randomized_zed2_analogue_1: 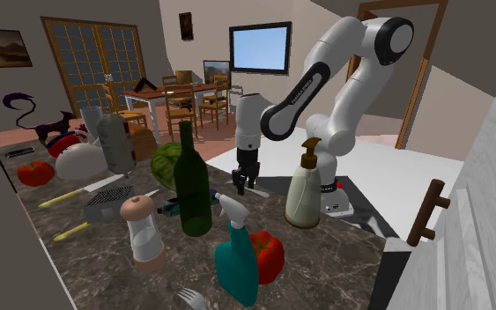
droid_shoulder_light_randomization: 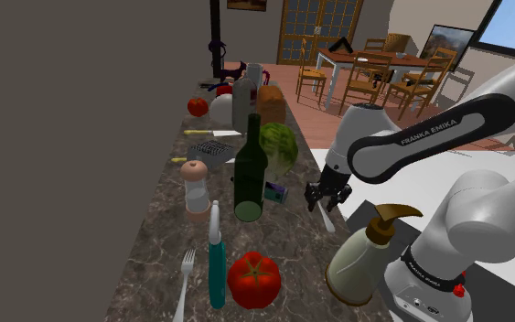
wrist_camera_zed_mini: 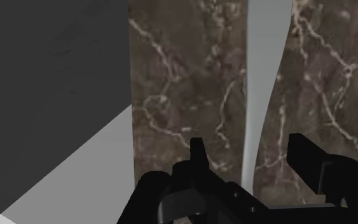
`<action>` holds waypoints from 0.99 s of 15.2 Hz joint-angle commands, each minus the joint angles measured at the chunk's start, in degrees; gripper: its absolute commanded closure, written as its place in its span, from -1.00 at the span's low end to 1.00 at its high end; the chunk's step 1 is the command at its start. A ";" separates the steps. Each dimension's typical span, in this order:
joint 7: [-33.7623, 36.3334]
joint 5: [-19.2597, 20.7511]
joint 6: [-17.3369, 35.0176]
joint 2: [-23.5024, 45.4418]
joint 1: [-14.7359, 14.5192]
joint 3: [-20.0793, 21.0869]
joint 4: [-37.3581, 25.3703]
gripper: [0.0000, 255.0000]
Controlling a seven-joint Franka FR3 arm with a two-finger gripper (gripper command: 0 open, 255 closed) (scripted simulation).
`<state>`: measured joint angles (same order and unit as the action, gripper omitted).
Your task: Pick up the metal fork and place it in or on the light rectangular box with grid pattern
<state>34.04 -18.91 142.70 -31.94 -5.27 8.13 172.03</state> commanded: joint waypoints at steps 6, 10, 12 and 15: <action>-0.01 -0.01 0.06 0.04 -0.01 0.00 0.02 1.00; 0.27 0.33 -1.27 -1.01 0.17 -0.01 -0.27 1.00; 0.75 0.92 -3.79 -2.94 0.51 -0.02 -0.88 1.00; 1.39 1.71 -7.44 -5.55 0.95 -0.09 -1.94 1.00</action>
<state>35.02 -17.41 136.69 -36.41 -4.36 7.94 170.45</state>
